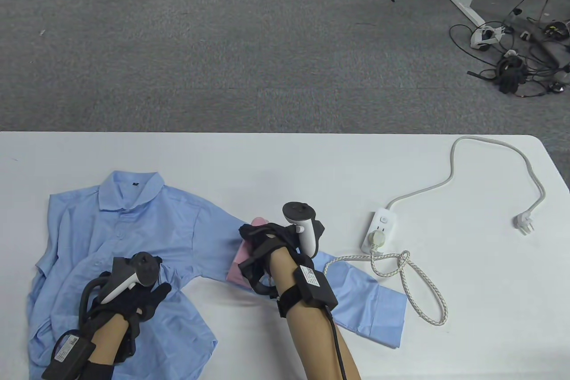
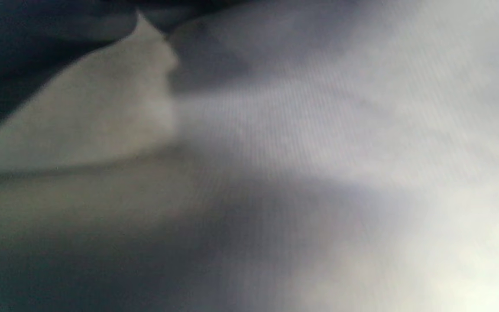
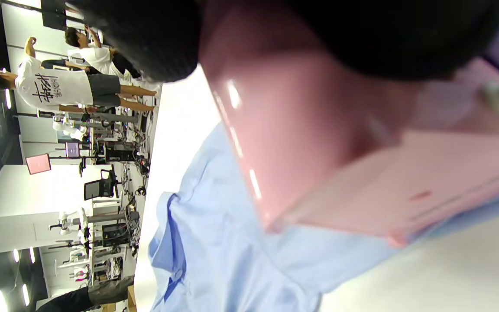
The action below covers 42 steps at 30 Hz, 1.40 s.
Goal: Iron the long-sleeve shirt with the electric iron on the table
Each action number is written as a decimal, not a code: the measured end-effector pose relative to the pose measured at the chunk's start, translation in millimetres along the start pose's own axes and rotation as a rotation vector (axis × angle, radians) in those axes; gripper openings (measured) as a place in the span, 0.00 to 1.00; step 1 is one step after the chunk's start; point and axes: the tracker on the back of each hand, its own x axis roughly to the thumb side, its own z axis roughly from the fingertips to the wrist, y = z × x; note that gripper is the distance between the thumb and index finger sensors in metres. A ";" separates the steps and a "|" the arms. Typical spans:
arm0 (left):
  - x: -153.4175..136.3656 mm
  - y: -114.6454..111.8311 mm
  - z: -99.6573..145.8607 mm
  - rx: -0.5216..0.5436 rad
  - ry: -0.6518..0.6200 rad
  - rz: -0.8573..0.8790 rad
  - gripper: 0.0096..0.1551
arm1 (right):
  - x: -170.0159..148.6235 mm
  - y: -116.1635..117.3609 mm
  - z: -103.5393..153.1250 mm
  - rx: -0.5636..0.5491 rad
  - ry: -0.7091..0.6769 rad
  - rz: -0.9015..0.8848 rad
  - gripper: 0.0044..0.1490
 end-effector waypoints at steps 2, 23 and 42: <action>0.1 0.7 -0.4 -0.004 0.006 0.003 0.45 | -4.8 -6.9 5.8 -0.012 0.005 -0.012 0.41; 0.3 4.5 -0.1 0.009 0.058 0.000 0.46 | -63.6 -88.9 55.9 -0.140 0.047 -0.042 0.41; 1.3 6.2 -0.3 0.016 0.078 -0.014 0.47 | -115.1 -157.2 110.9 -0.256 0.088 -0.005 0.41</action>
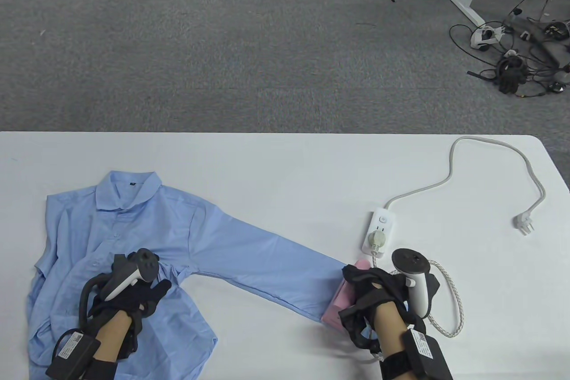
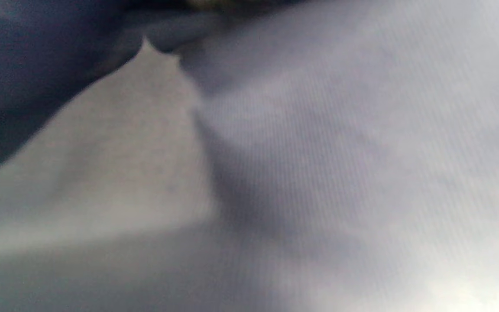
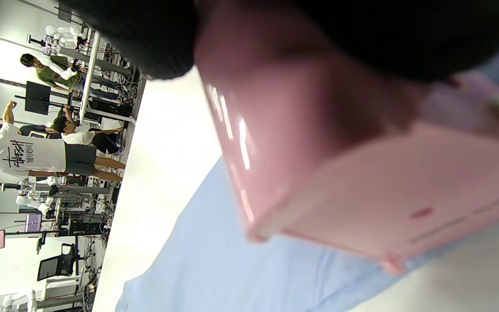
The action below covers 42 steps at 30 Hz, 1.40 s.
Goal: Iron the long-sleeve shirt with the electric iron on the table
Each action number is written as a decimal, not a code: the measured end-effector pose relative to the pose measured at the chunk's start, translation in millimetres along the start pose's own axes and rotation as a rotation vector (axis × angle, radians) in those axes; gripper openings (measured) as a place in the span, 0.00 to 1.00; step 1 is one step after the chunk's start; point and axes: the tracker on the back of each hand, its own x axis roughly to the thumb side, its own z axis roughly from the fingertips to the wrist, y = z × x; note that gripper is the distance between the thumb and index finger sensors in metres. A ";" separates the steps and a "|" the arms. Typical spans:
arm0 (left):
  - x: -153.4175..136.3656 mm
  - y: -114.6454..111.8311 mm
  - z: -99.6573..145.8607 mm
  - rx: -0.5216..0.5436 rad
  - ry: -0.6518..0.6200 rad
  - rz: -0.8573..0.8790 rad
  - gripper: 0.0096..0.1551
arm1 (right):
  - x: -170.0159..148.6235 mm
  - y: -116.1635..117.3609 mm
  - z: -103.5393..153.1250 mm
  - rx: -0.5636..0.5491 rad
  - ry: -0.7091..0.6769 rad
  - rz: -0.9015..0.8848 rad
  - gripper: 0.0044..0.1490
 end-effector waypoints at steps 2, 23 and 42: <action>0.1 0.0 0.1 0.001 0.001 -0.001 0.47 | -3.2 -4.0 3.1 -0.008 0.002 0.000 0.41; 4.0 10.2 11.8 0.155 -0.103 0.084 0.45 | -21.8 -21.5 22.4 -0.034 0.000 -0.018 0.41; 13.0 -4.7 -1.6 0.000 -0.106 0.018 0.44 | 155.0 42.4 49.2 0.151 -0.386 0.027 0.40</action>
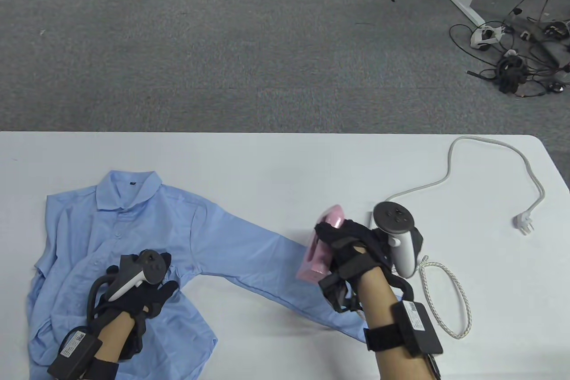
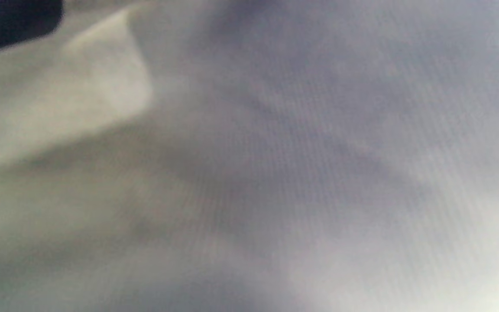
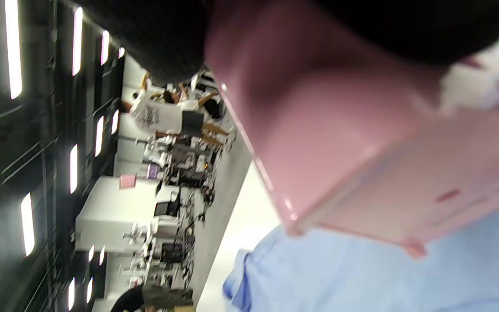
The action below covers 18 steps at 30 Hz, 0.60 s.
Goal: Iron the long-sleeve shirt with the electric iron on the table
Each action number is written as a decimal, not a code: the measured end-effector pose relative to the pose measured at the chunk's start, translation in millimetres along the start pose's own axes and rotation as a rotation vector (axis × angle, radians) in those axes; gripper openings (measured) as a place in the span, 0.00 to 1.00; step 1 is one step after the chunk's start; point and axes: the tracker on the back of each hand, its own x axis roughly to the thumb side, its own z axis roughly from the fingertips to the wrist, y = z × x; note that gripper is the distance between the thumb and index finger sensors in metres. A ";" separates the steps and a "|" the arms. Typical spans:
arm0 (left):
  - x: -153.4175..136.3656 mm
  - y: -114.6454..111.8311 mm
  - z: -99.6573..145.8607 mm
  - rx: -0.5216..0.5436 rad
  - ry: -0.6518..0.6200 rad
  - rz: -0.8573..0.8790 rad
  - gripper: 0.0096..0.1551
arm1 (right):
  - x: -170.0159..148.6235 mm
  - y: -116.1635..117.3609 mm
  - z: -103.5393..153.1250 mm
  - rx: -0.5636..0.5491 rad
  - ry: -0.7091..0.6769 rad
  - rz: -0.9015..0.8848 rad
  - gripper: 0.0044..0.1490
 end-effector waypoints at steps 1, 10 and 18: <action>0.4 -0.2 -0.5 -0.003 0.001 -0.002 0.44 | 12.5 13.8 -9.1 0.034 -0.012 0.027 0.40; 0.4 0.4 -1.6 -0.005 -0.001 0.005 0.44 | 28.7 125.5 -95.5 0.206 0.014 0.032 0.41; 0.3 1.2 -1.7 -0.011 -0.004 0.011 0.44 | -3.4 179.7 -145.7 0.343 0.071 -0.012 0.42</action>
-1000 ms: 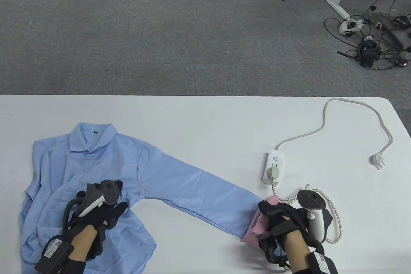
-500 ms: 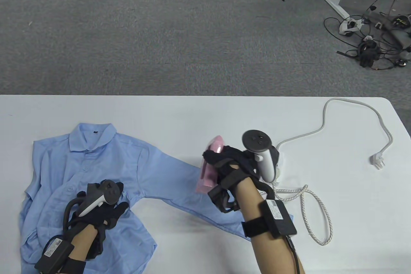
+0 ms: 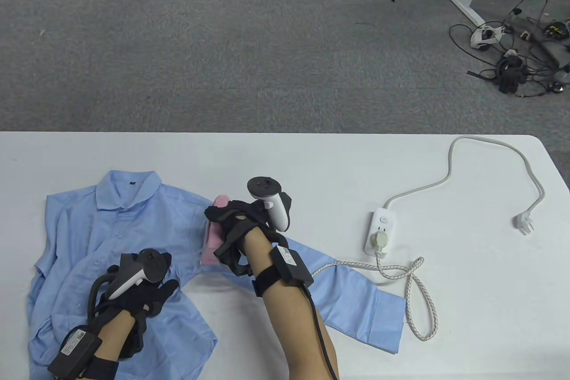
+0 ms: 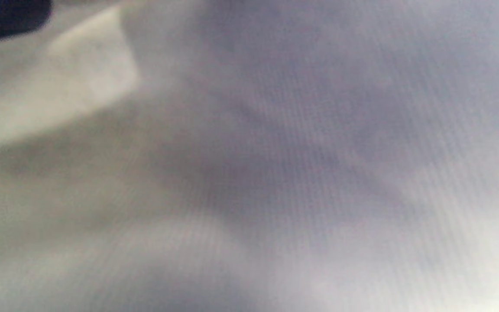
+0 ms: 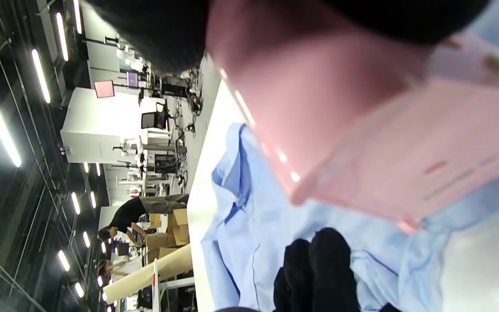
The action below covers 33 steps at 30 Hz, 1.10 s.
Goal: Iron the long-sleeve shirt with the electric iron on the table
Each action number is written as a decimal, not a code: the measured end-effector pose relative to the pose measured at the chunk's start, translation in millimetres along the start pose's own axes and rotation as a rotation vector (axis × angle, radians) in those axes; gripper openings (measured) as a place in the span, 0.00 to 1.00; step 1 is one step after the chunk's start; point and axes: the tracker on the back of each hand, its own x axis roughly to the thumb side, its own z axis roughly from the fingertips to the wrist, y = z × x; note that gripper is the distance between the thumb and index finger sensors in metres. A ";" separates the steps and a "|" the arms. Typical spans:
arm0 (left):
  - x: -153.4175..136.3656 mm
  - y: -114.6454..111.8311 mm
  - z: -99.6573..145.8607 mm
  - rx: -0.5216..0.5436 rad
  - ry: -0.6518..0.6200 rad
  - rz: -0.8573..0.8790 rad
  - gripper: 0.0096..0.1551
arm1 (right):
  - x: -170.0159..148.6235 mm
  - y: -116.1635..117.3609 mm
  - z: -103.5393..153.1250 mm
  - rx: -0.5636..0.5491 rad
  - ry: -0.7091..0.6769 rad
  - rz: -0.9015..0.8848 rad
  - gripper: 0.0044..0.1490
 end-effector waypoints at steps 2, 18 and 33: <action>0.1 0.1 0.0 0.001 0.000 0.000 0.43 | -4.0 4.8 -9.3 0.015 0.004 -0.016 0.42; 0.1 1.3 -0.5 0.023 0.012 -0.005 0.41 | -25.7 18.9 -27.7 -0.001 0.092 -0.093 0.42; 0.9 0.9 -0.3 0.032 0.019 -0.013 0.41 | -50.6 -10.4 12.0 -0.152 0.141 -0.102 0.41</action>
